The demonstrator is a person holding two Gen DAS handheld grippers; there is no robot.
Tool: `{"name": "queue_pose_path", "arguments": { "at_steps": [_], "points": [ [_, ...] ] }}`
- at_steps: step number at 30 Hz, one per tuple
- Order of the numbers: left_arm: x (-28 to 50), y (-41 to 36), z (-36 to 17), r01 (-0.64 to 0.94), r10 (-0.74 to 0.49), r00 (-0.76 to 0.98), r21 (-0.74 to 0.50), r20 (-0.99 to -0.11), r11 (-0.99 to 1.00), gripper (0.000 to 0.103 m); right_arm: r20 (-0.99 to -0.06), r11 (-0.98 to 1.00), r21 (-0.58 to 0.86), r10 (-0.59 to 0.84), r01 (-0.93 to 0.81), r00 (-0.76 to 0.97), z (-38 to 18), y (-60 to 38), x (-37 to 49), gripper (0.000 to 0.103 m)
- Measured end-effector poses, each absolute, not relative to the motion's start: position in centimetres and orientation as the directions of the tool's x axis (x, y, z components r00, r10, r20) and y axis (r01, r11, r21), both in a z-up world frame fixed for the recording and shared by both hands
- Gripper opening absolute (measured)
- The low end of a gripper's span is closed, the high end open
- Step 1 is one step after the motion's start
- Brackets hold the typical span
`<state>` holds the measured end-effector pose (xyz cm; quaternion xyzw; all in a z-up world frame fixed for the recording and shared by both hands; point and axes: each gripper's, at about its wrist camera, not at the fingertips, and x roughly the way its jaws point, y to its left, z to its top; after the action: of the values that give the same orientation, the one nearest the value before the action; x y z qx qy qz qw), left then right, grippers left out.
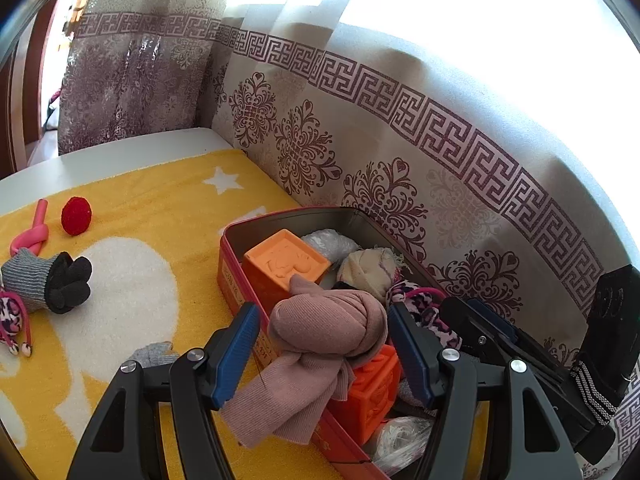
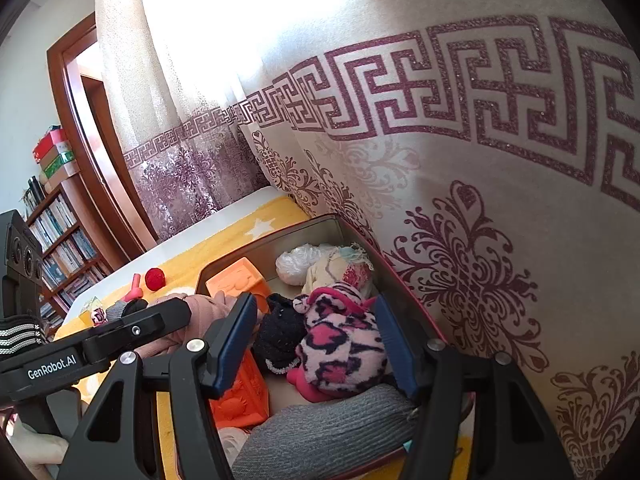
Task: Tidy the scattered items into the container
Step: 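Open the right gripper over the tin while the left lowers the pink sock in and opens, then move both grippers back toward the leopard cat plush and grey knit ball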
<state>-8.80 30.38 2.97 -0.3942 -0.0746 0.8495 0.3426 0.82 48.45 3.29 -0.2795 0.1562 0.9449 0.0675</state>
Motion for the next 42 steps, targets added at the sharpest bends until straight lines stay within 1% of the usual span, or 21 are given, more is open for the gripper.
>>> {"name": "queue_pose_path", "arguments": {
  "at_steps": [8, 13, 27, 34, 42],
  "points": [
    [-8.1, 28.8, 3.4, -0.501, 0.583, -0.51, -0.332, -0.633, -0.799, 0.068, -0.549, -0.957, 0.222, 0.033, -0.184, -0.835, 3.7, 46.7, 0.7, 0.069],
    [-8.0, 27.5, 3.2, -0.477, 0.561, -0.524, -0.324, -0.641, -0.817, 0.068, -0.556, -0.966, 0.205, 0.018, -0.158, -0.831, 3.6, 45.2, 0.5, 0.071],
    [-7.4, 23.3, 2.8, -0.418, 0.518, -0.553, -0.321, -0.652, -0.85, 0.068, -0.57, -0.976, 0.182, -0.009, -0.115, -0.822, 3.7, 42.1, 0.4, 0.073],
    [-7.3, 19.8, 2.6, -0.37, 0.484, -0.581, -0.317, -0.655, -0.873, 0.068, -0.571, -0.982, 0.171, -0.027, -0.086, -0.82, 4.1, 40.4, 0.2, 0.073],
    [-7.4, 14.2, 2.2, -0.278, 0.419, -0.62, -0.314, -0.663, -0.908, 0.068, -0.56, -0.989, 0.147, -0.066, -0.021, -0.826, 4.7, 37.2, -0.1, 0.073]
  ]
}}
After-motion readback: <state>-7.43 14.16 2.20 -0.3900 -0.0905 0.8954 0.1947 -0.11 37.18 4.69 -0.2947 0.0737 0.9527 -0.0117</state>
